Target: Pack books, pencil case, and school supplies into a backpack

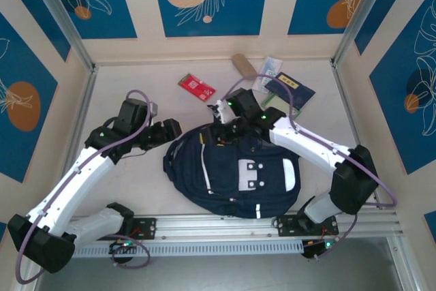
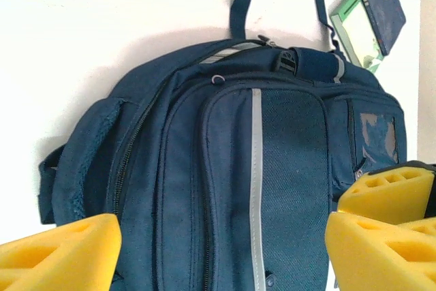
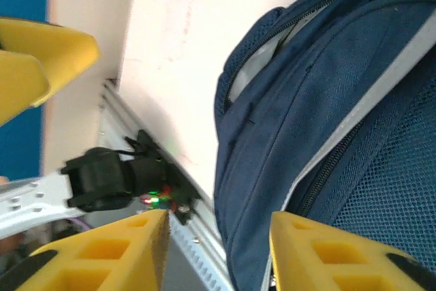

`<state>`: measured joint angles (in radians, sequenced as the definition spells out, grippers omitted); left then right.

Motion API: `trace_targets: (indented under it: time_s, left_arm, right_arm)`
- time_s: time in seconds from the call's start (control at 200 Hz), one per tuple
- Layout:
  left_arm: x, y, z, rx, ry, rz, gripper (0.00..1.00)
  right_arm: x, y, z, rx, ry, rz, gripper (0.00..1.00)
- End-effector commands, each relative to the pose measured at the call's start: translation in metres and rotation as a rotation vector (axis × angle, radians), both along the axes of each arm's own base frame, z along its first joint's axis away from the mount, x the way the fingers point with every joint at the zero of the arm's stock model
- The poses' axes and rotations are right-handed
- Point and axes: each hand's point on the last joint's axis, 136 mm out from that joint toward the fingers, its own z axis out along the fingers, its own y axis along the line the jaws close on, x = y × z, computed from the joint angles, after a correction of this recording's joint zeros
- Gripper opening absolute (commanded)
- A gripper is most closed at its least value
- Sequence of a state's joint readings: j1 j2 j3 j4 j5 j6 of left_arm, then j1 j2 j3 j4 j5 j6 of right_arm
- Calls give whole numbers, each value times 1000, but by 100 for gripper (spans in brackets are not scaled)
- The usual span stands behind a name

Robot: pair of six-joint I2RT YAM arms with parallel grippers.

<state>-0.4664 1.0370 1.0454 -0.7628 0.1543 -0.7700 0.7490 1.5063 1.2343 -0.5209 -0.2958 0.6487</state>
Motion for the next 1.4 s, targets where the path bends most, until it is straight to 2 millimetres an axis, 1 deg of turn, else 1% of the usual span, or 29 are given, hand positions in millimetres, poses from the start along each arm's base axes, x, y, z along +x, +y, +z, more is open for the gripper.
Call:
trace_targets:
  time_s: [0.0, 0.07, 0.11, 0.2, 0.295, 0.345, 0.385, 0.425, 0.46, 0.505, 0.605, 0.65, 0.7, 0.71, 0.785, 0.84, 0.87, 0.975, 1.075, 1.16, 1.25, 1.345, 1.395]
  left_arm:
    - [5, 9, 12, 52, -41, 11, 79]
    - [9, 7, 11, 56, -37, 10, 79]
    - [12, 4, 9, 55, -34, 4, 79]
    - [25, -10, 9, 39, -50, -48, 78]
    - [48, -15, 6, 85, -48, -44, 78]
    - [64, -20, 7, 104, -49, -40, 78]
    - [78, -21, 3, 124, -30, -5, 78]
    - [93, -24, -1, 140, -9, 16, 79]
    - [106, -32, -2, 148, -10, 0, 79]
    - [126, -42, -10, 158, -10, -15, 79]
    - [169, -62, -28, 129, -9, -23, 75]
    - [188, -68, -34, 127, -15, -21, 73]
    - [210, -74, -38, 135, -40, -20, 72]
    - [214, -75, -42, 141, -38, -20, 72]
    - [246, -81, -53, 139, -44, -16, 72]
    - [268, -91, -63, 84, -38, -31, 72]
    - [278, -96, -71, 55, -25, -35, 71]
    - [310, -106, -91, -32, -1, -22, 70]
    - [330, -108, -114, -50, 16, 10, 70]
    - [338, -107, -138, -64, 70, 50, 70]
    - [337, -104, -165, -53, 160, 94, 71]
    - [335, -106, -182, -63, 209, 103, 72]
    - [331, -102, -191, -50, 243, 126, 72]
  right_arm:
    - [-4, -36, -18, -256, -55, -24, 47]
    - [3, -49, -10, -271, -105, -84, 47]
    - [7, -60, -6, -290, -131, -134, 48]
    - [15, -87, 0, -323, -122, -250, 49]
    - [20, -115, 3, -356, -59, -352, 47]
    - [21, -124, 6, -355, -64, -376, 47]
    - [22, -129, 9, -352, -75, -389, 47]
    - [21, -131, 13, -340, -81, -395, 47]
    - [19, -131, 16, -318, -77, -391, 47]
    - [16, -128, 20, -279, -64, -380, 46]
    - [7, -124, 23, -219, -36, -367, 46]
    - [4, -125, 24, -200, -26, -368, 46]
    - [1, -126, 23, -187, -12, -369, 45]
    - [0, -126, 23, -184, -9, -367, 45]
    - [-6, -129, 19, -181, 9, -362, 44]
    - [-10, -133, 16, -189, 18, -362, 44]
    - [-12, -135, 14, -194, 23, -363, 43]
    - [-21, -142, 10, -198, 43, -370, 43]
    - [-28, -148, 7, -193, 60, -379, 42]
    - [-33, -154, 6, -196, 69, -391, 42]
    - [-39, -155, 9, -159, 71, -387, 42]
    - [-47, -156, 11, -125, 76, -387, 42]
    - [-51, -158, 9, -125, 83, -390, 42]
